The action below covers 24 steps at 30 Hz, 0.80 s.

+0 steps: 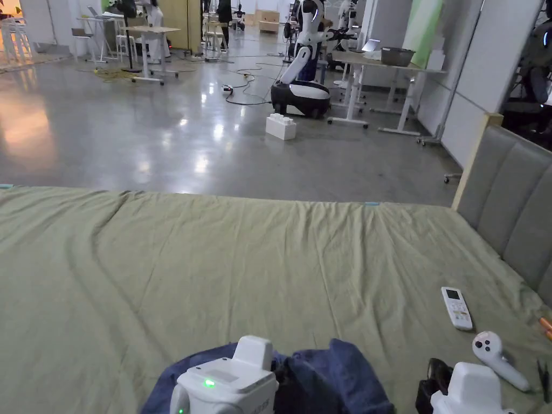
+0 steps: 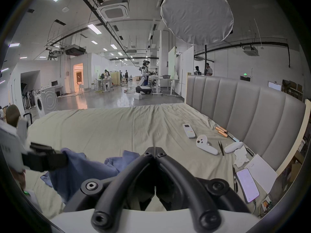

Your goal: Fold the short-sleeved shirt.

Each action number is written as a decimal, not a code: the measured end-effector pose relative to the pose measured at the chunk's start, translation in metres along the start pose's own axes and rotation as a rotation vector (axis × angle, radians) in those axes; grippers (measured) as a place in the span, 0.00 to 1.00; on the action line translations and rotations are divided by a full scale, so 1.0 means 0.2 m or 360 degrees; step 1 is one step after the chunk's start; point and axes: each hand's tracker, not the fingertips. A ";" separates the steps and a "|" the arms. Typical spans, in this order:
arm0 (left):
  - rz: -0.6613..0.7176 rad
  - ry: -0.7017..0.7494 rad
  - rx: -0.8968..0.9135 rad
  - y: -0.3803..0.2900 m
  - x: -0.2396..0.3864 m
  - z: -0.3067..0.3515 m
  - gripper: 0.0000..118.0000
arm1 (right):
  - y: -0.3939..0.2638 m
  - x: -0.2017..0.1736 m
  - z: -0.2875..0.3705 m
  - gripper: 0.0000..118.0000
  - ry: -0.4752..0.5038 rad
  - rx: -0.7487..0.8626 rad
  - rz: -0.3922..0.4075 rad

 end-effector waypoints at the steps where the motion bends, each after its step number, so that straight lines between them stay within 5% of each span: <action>1: -0.0009 0.0024 -0.0026 -0.03 -0.01 0.01 0.17 | -0.02 0.00 0.00 0.00 0.0005 -0.0014 0.0002; 4: 0.0003 0.0131 0.0037 -0.06 -0.04 0.09 0.62 | -0.04 -0.01 -0.01 0.00 0.0016 -0.0027 0.0031; 7: 0.0069 0.0163 0.0195 -0.03 -0.10 0.22 0.87 | -0.02 -0.06 -0.01 0.00 0.0048 0.0005 0.0069; 12: 0.0124 0.0347 0.0488 0.03 -0.18 0.47 0.91 | 0.06 -0.17 0.01 0.00 0.0091 0.0111 0.0099; 15: 0.0016 0.0474 0.0671 0.05 -0.19 0.62 0.78 | 0.11 -0.23 0.03 0.00 0.0118 0.0178 0.0108; 17: -0.0080 0.0641 0.0747 0.05 -0.18 0.70 0.58 | 0.14 -0.27 0.04 0.00 0.0132 0.0235 0.0115; 18: -0.0128 0.0699 0.0760 0.05 -0.17 0.74 0.45 | 0.15 -0.29 0.05 0.00 0.0135 0.0253 0.0122; 19: -0.0157 0.0750 0.0784 0.04 -0.17 0.77 0.18 | 0.17 -0.30 0.06 0.00 0.0143 0.0284 0.0141; 20: -0.0156 0.0770 0.0804 0.04 -0.18 0.79 0.03 | 0.17 -0.32 0.06 0.00 0.0146 0.0294 0.0141; 24: -0.0089 0.0776 0.0833 0.02 -0.22 0.86 0.00 | 0.19 -0.37 0.08 0.00 0.0141 0.0324 0.0141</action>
